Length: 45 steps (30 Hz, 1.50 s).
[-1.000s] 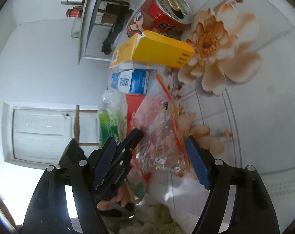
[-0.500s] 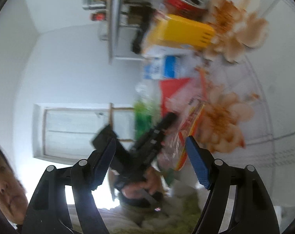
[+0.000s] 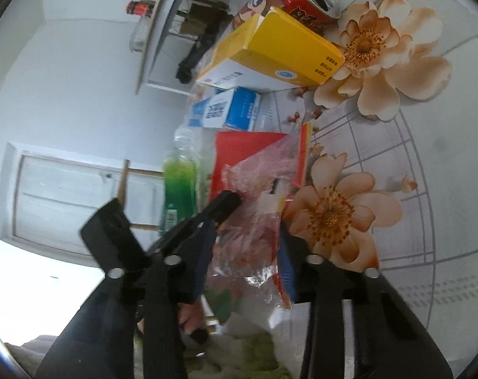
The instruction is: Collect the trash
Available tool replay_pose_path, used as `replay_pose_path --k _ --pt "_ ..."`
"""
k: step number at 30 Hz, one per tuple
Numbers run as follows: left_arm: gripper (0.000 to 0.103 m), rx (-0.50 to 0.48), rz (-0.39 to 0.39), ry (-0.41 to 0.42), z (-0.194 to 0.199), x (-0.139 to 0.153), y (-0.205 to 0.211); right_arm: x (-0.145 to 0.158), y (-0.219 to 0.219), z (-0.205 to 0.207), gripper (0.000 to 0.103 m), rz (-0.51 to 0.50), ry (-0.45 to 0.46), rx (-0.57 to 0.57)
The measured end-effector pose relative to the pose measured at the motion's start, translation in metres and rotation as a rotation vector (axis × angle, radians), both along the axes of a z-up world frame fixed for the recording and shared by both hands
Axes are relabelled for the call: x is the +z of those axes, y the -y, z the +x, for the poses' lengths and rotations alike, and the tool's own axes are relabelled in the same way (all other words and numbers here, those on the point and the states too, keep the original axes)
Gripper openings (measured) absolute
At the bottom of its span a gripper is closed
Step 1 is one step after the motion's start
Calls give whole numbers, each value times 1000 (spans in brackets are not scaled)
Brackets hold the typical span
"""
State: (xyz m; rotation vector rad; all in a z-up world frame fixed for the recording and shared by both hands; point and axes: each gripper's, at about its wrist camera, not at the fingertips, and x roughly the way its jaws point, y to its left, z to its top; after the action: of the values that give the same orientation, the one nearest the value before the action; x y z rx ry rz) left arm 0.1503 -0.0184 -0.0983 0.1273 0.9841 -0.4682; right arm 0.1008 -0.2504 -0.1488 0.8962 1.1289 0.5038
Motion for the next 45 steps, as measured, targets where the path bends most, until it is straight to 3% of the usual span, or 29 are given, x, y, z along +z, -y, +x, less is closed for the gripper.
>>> replay_pose_path --k 1,4,14,18,23,27,32,37,42,45 --pt "11 -1 -3 -1 0 0 -1 -1 1 -1 13 -11 -4 3" --pt "11 -5 -31 -10 0 1 -4 -4 4 -1 7 1 -8 6" --pt "12 -9 -129 76 -16 50 -33 15 24 -16 2 -5 56 4" --pt "16 8 -132 67 -30 62 -60 18 40 -23 2 -25 69 -30" --pt "25 80 -62 -2 -51 48 -95 13 45 -27 2 -32 59 -40" --pt "34 149 -56 -62 -57 28 -109 8 35 -23 2 -40 46 -26" --pt "41 177 -29 -47 -59 20 -105 13 17 -14 2 -86 57 -6" --pt "42 154 -40 -84 -59 10 -98 12 16 -14 2 -102 50 -4" --pt "42 38 -62 -125 -74 11 -84 11 16 -15 2 -124 45 -5" --pt "42 -75 -159 -214 -86 12 -76 10 18 -16 2 -133 38 -7"
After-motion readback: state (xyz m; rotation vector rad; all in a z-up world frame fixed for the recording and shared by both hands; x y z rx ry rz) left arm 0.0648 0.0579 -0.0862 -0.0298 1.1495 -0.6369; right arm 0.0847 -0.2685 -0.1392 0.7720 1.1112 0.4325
